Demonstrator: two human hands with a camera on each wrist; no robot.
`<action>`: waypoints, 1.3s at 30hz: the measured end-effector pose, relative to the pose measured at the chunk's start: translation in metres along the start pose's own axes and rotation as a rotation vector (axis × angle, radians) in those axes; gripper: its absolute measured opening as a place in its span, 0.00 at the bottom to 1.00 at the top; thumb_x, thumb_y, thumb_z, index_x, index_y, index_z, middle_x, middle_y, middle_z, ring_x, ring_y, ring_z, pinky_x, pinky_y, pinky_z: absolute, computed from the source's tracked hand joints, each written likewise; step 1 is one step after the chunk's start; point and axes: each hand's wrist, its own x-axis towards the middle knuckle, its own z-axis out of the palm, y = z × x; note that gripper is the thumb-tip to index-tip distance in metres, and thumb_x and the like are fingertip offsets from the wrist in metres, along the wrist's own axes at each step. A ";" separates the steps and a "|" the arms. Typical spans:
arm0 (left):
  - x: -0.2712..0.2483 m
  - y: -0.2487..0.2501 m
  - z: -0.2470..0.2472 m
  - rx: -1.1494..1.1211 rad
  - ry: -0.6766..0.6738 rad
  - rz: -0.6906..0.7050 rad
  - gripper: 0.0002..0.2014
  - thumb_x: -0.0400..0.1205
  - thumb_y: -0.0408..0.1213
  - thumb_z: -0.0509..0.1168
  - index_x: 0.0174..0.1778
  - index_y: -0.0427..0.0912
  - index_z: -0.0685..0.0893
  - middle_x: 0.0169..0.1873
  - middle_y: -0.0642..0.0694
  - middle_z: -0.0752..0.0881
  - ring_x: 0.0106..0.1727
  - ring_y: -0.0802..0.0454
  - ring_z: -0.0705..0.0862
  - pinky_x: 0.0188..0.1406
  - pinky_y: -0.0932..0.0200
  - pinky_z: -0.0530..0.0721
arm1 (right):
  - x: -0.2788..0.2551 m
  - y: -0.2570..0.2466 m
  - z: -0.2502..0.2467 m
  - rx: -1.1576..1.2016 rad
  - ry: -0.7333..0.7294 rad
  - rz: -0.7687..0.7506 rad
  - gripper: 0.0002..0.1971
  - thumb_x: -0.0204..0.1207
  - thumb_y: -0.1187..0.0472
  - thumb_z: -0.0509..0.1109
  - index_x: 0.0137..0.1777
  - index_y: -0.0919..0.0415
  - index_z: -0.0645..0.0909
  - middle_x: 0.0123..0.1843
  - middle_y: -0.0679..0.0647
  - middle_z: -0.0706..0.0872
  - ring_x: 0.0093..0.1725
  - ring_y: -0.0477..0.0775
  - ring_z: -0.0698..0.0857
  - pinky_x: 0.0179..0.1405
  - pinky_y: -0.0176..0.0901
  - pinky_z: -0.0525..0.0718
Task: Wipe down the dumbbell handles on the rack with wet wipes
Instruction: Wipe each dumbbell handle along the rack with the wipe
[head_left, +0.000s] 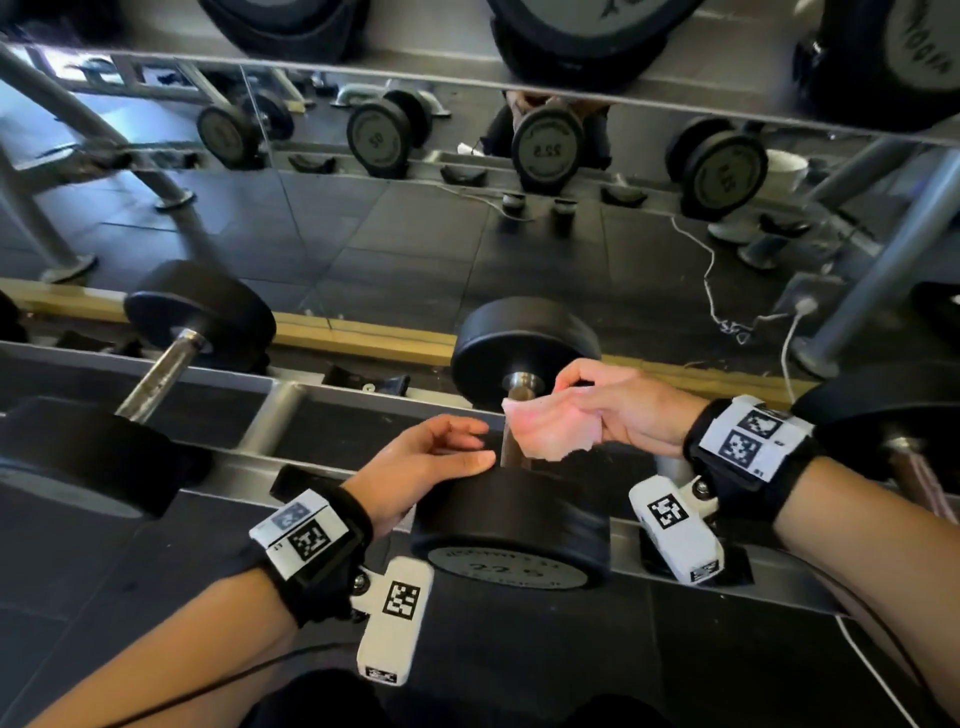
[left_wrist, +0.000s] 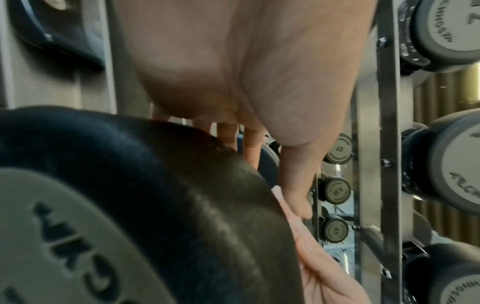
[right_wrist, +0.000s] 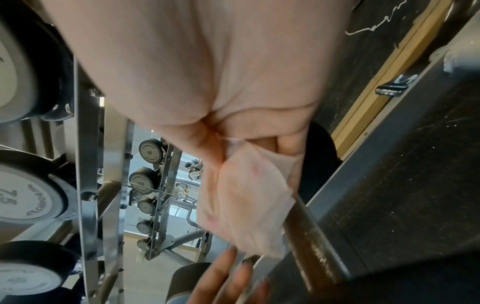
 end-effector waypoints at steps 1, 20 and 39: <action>0.002 0.003 -0.001 0.029 0.023 0.021 0.27 0.68 0.45 0.81 0.64 0.52 0.86 0.59 0.50 0.87 0.63 0.53 0.84 0.66 0.54 0.81 | -0.001 -0.003 0.004 -0.016 0.059 -0.017 0.09 0.84 0.70 0.60 0.48 0.58 0.80 0.44 0.59 0.80 0.39 0.52 0.81 0.34 0.42 0.77; 0.043 0.015 -0.032 -0.037 0.078 -0.001 0.09 0.84 0.36 0.68 0.37 0.43 0.86 0.36 0.45 0.89 0.39 0.52 0.89 0.39 0.58 0.88 | -0.006 0.003 0.058 -0.185 0.220 0.023 0.08 0.81 0.67 0.70 0.58 0.59 0.79 0.55 0.58 0.89 0.49 0.57 0.90 0.52 0.47 0.90; 0.102 0.058 -0.048 1.036 -0.150 0.371 0.05 0.85 0.43 0.66 0.44 0.50 0.81 0.41 0.50 0.88 0.44 0.53 0.86 0.44 0.59 0.81 | -0.048 0.050 0.063 0.098 0.216 0.074 0.24 0.66 0.35 0.75 0.52 0.53 0.91 0.53 0.59 0.92 0.54 0.54 0.91 0.51 0.39 0.87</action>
